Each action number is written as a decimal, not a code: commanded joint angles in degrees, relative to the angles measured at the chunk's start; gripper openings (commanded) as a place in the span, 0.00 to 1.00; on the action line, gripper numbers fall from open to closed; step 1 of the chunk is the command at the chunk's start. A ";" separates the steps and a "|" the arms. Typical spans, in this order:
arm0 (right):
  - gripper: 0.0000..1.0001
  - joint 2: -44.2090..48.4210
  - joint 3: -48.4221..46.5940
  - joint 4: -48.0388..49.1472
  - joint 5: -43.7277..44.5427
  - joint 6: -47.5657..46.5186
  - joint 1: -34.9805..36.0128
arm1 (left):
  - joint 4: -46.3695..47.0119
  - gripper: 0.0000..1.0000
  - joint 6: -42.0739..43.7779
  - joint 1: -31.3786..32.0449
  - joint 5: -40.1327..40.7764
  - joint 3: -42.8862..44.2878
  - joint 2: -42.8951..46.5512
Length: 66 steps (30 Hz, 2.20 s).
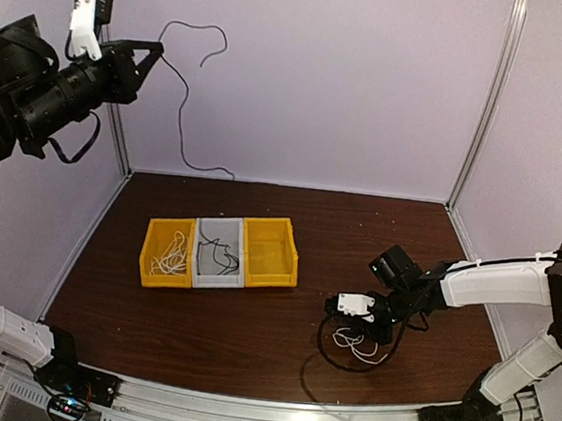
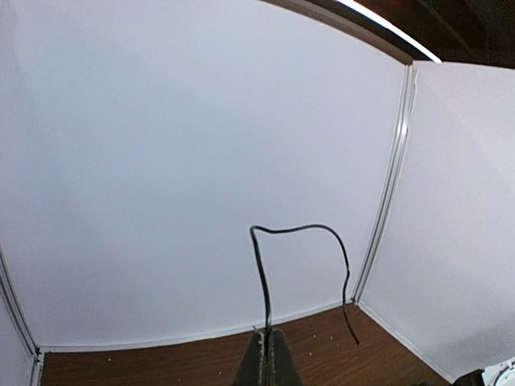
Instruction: Untangle the cables
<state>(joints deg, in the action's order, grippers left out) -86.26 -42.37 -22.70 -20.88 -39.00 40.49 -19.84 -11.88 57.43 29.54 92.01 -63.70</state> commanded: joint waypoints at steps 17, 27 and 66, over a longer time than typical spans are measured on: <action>0.35 9.57 -7.35 -8.43 0.32 1.48 0.01 | 0.53 0.00 2.83 -0.14 3.26 -4.12 -4.96; 0.49 13.83 -1.87 0.88 -2.33 4.32 -5.40 | 1.18 0.00 3.37 -0.76 2.34 -4.10 -9.02; 0.52 12.54 3.02 4.68 6.77 2.90 -5.69 | -4.47 0.00 -1.94 -18.94 -2.83 -2.53 -14.94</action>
<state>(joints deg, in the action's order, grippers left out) -73.36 -39.77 -18.48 -15.14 -35.81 34.87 -27.09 -12.25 39.92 26.02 90.72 -81.52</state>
